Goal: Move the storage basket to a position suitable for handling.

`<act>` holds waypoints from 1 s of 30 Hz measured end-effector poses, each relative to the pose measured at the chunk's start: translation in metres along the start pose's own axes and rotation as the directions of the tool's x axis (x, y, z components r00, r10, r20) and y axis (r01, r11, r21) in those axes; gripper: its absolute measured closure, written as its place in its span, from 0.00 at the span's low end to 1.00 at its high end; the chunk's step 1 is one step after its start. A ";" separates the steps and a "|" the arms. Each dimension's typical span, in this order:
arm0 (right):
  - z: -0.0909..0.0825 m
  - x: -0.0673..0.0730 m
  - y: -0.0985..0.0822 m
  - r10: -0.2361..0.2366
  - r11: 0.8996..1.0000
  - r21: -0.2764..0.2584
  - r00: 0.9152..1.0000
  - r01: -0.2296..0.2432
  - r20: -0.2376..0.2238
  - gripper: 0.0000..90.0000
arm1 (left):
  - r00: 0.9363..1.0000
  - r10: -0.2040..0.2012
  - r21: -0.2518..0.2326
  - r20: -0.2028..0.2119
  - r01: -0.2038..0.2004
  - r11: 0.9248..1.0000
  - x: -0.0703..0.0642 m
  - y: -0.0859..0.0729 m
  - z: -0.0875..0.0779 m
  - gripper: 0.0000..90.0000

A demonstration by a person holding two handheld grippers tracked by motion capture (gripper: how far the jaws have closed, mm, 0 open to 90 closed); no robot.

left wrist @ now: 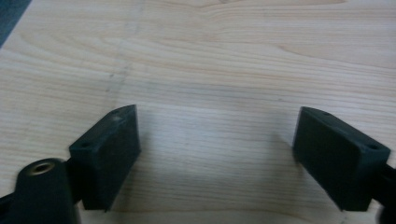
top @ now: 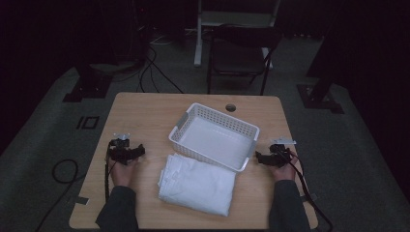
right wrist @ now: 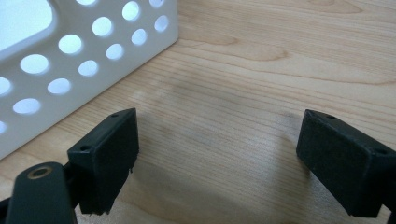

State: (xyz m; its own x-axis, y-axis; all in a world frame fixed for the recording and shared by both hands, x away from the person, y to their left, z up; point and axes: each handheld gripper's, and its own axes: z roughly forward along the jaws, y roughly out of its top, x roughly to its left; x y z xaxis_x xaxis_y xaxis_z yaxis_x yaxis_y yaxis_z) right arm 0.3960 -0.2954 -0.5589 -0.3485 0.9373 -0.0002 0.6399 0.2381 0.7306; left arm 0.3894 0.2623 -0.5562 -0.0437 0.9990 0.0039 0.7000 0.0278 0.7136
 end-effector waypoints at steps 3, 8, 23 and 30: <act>0.000 0.000 0.000 0.000 1.000 0.000 1.000 0.000 0.000 0.14 | 1.000 0.012 -0.007 0.012 -0.011 1.000 -0.002 0.000 0.001 0.17; 0.000 0.000 0.000 0.005 1.000 0.000 1.000 -0.005 0.003 0.14 | 0.999 0.031 -0.021 0.031 -0.030 0.999 0.000 0.000 0.000 0.25; -0.026 0.004 0.001 0.085 0.995 -0.059 0.996 -0.082 0.041 0.40 | 0.998 0.047 -0.016 0.046 -0.046 0.999 0.001 0.001 -0.002 0.39; -0.046 0.018 0.011 0.056 0.992 -0.121 0.996 -0.047 0.073 0.32 | 0.997 0.056 -0.004 0.053 -0.056 0.998 0.000 0.001 -0.004 0.39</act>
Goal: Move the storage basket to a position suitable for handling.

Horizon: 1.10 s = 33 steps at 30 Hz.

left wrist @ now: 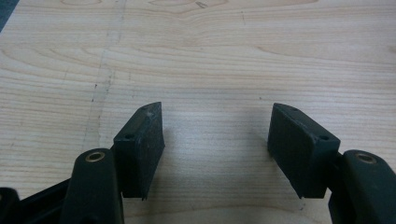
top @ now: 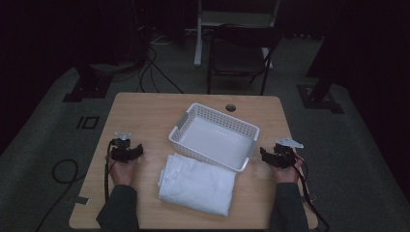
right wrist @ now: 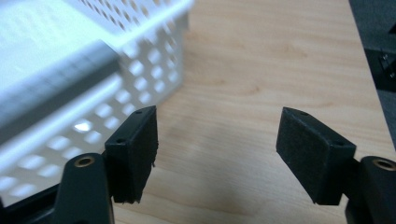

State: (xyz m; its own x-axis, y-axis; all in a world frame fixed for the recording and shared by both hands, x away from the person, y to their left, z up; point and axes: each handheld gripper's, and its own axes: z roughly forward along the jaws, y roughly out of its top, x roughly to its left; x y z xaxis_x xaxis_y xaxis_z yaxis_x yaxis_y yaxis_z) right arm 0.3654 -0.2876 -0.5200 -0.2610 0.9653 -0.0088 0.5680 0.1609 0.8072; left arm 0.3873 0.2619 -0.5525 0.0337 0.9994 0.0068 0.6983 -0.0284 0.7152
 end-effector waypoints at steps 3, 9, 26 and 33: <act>-0.009 0.006 0.006 -0.009 1.000 -0.026 1.000 0.009 0.005 0.29 | 1.000 0.005 -0.005 0.008 -0.005 1.000 -0.002 -0.001 0.000 0.39; -0.021 0.016 0.015 0.013 0.999 -0.048 1.000 -0.014 -0.013 0.29 | 0.999 0.029 -0.027 0.030 -0.029 0.999 -0.006 -0.003 0.001 0.37; -0.035 0.053 0.026 -0.007 1.000 -0.031 0.993 0.004 -0.119 0.34 | 0.998 0.039 -0.026 0.055 -0.037 0.999 -0.016 0.001 -0.012 0.50; -0.038 0.066 0.022 -0.020 1.000 0.007 0.990 0.021 -0.140 0.34 | 0.996 0.046 -0.044 0.079 -0.043 0.998 -0.019 0.005 -0.022 0.48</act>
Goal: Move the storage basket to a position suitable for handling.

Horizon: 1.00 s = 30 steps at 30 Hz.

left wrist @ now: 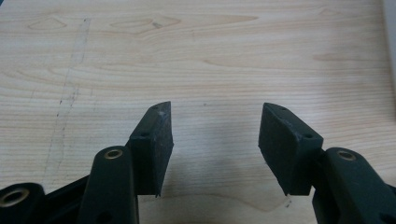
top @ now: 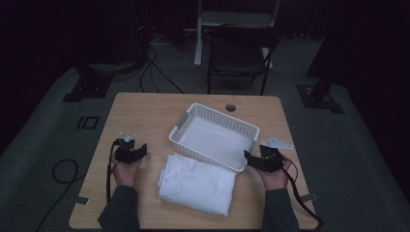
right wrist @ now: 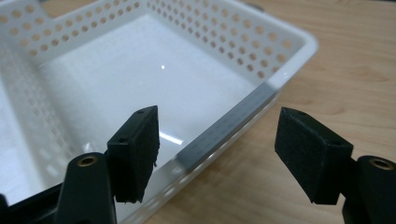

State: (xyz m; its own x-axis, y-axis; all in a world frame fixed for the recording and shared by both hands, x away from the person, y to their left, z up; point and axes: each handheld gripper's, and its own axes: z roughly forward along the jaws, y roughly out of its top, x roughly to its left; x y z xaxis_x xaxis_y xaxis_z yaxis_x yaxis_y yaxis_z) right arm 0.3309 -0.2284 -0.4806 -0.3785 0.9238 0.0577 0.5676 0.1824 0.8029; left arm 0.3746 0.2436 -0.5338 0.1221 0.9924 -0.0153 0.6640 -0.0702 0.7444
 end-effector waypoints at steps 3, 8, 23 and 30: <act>0.003 0.007 -0.001 0.003 1.000 0.025 1.000 -0.002 -0.018 0.37 | 1.000 0.010 -0.013 0.029 -0.010 1.000 -0.003 0.005 -0.007 0.47; 0.009 0.009 -0.004 0.005 0.998 0.063 0.999 -0.003 -0.038 0.46 | 0.997 0.014 -0.056 0.074 -0.010 0.998 -0.009 0.011 -0.017 0.46; 0.019 0.002 0.006 -0.002 0.999 0.046 1.000 0.002 0.000 0.66 | 0.991 0.044 -0.115 0.125 -0.029 0.993 -0.026 0.022 -0.035 0.46; 0.017 0.009 0.003 0.008 0.996 0.085 1.000 -0.009 0.007 0.55 | 0.990 0.031 -0.146 0.135 -0.011 0.989 -0.025 0.025 -0.043 0.47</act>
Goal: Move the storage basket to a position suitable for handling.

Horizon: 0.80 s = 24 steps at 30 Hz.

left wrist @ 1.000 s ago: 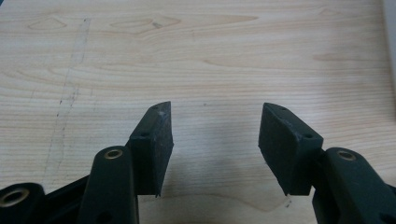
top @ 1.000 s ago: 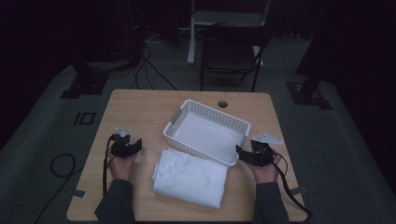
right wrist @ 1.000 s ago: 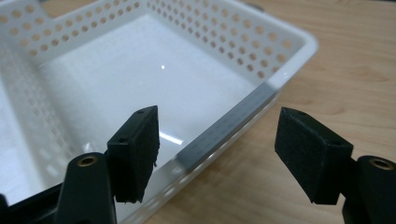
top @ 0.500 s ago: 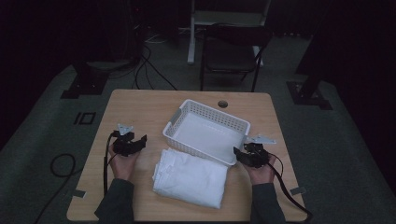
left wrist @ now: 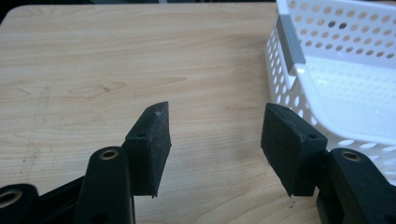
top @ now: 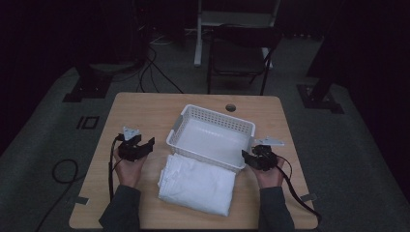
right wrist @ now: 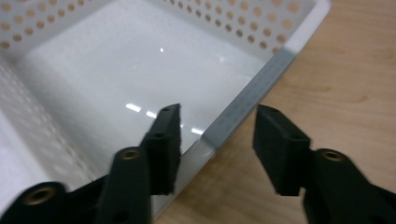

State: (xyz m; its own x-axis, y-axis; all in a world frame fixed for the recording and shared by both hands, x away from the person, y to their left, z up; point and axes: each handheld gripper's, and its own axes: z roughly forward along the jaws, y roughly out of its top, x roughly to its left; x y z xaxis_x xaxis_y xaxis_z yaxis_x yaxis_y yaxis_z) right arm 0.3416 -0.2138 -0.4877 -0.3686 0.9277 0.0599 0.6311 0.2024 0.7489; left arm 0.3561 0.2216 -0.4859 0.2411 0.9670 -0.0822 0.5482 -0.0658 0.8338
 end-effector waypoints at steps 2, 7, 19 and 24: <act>0.001 0.004 -0.002 0.000 1.000 0.011 1.000 0.000 -0.002 0.54 | 1.000 -0.004 -0.009 0.007 0.004 1.000 0.000 0.001 -0.003 0.47; 0.003 0.004 0.002 -0.005 1.000 0.015 1.000 0.005 0.022 0.59 | 0.999 -0.002 -0.011 0.034 0.003 1.000 -0.004 0.004 -0.005 0.47; 0.007 0.007 0.011 -0.040 0.999 0.010 0.999 0.039 0.028 0.60 | 0.996 0.015 -0.003 0.088 -0.014 1.000 -0.020 0.004 0.000 0.47; 0.002 0.010 0.001 0.005 1.000 0.022 1.000 -0.005 -0.005 0.55 | 0.995 0.030 0.004 0.100 -0.031 1.000 -0.026 0.005 0.004 0.47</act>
State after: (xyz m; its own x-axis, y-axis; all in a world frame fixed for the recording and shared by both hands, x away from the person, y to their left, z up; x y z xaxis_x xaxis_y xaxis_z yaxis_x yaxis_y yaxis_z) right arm 0.3401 -0.2032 -0.4877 -0.3692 0.9269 0.0671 0.6475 0.2048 0.7340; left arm 0.3555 0.1954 -0.4816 0.3363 0.9352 -0.1112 0.5435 -0.0963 0.8339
